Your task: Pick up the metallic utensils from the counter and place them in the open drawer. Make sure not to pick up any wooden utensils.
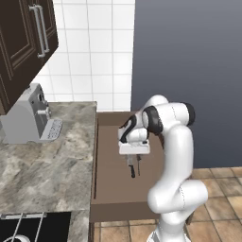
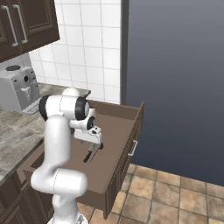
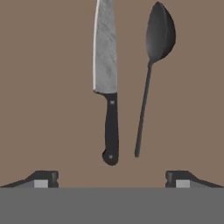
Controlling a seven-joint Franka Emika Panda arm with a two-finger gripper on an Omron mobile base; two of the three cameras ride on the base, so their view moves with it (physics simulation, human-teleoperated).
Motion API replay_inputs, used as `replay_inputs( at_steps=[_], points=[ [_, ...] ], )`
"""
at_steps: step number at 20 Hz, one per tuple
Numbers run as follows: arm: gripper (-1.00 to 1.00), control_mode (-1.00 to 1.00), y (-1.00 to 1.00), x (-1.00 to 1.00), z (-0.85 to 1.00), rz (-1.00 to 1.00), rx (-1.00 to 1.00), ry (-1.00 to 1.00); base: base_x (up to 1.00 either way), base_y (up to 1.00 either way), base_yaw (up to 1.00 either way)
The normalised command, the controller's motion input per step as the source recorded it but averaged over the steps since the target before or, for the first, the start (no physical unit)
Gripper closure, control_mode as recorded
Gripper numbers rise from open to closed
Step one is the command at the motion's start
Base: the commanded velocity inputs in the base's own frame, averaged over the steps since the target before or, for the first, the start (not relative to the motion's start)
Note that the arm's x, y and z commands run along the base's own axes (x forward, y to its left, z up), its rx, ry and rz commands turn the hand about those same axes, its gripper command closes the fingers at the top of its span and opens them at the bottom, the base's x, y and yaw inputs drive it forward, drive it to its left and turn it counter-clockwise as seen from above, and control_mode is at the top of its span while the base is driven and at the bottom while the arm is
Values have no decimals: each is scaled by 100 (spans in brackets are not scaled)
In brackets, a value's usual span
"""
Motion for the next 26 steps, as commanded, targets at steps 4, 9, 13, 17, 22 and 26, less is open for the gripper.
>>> replay_inputs(
  at_steps=[4,9,13,17,22,26],
  points=[
    [-100,-100,-27,-7,100,0,8,0,0,0,0],
    [-100,-100,-26,-16,100,0,10,0,0,0,0],
    [-100,-100,-22,-38,100,0,9,0,0,0,0],
    [-100,-100,-11,-65,100,3,7,0,0,0,0],
    [-100,-100,0,-95,100,7,1,0,0,0,0],
    [-100,-100,14,-100,94,5,0,-3,0,0,0]
  ],
)
